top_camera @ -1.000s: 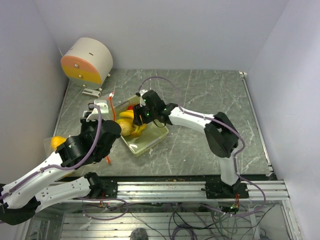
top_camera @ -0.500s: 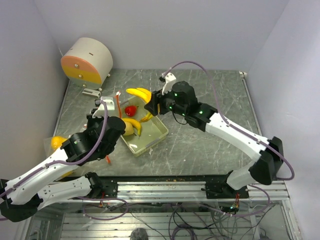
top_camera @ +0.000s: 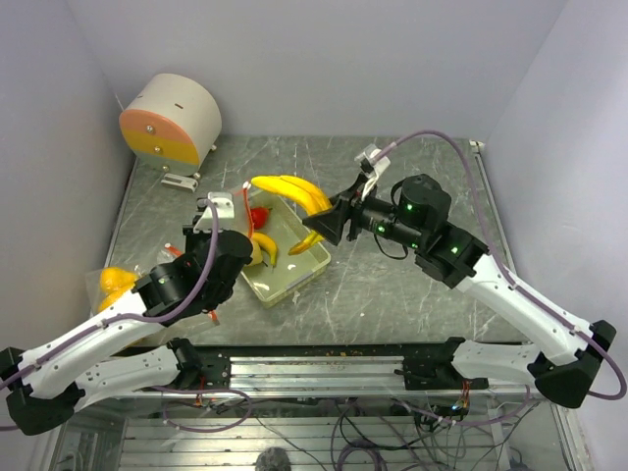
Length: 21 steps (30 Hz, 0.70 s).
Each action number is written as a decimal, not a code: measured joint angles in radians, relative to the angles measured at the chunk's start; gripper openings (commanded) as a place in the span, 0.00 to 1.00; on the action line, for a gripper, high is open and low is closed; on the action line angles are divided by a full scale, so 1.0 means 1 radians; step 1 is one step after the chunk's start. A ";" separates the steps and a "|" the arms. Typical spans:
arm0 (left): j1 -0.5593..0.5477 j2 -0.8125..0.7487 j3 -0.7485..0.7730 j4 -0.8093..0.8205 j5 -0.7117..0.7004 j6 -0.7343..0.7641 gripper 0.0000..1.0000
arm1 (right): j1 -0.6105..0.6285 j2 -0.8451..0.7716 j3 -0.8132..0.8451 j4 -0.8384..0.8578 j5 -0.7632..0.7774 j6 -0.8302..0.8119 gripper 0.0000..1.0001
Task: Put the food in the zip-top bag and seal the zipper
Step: Place the fake fruit in the zipper food storage bag.
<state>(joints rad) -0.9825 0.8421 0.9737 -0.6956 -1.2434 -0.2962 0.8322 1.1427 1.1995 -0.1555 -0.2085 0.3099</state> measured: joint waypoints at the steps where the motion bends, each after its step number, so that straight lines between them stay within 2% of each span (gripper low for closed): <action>1: 0.000 0.007 -0.011 0.011 0.002 -0.002 0.07 | 0.000 -0.010 -0.006 0.002 -0.017 0.000 0.16; 11: 0.000 0.060 -0.040 0.090 0.019 -0.026 0.07 | 0.000 0.003 -0.130 0.087 -0.175 0.077 0.15; 21: 0.000 0.018 -0.060 0.154 0.035 -0.016 0.07 | 0.001 0.095 -0.164 0.151 -0.188 0.127 0.12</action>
<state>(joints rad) -0.9825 0.8600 0.9142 -0.5415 -1.2079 -0.3122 0.8333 1.2373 1.0359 -0.0040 -0.3965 0.4374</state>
